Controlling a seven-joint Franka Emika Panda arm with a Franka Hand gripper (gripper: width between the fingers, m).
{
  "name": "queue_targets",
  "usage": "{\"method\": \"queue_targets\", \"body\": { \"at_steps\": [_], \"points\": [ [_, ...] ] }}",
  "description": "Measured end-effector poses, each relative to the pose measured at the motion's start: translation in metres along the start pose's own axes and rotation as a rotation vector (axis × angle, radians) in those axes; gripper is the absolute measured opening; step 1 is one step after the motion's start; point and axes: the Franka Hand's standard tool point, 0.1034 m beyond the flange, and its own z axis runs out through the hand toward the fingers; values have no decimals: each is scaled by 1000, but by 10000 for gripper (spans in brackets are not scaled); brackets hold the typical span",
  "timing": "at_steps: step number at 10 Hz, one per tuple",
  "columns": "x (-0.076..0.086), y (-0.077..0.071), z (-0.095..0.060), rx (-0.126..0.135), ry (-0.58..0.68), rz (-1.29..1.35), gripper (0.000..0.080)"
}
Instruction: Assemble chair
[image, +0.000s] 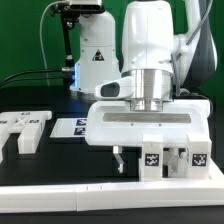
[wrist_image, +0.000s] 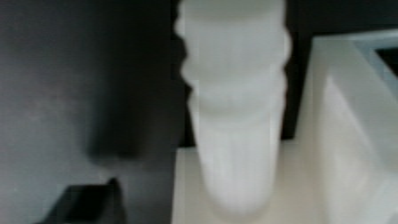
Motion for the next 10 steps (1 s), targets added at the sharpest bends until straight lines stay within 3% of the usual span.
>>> {"method": "queue_targets", "body": {
  "at_steps": [3, 8, 10],
  "points": [
    [2, 6, 0, -9, 3, 6, 62],
    [2, 11, -1, -13, 1, -11, 37],
    [-2, 31, -24, -6, -51, -42, 30]
  ]
}}
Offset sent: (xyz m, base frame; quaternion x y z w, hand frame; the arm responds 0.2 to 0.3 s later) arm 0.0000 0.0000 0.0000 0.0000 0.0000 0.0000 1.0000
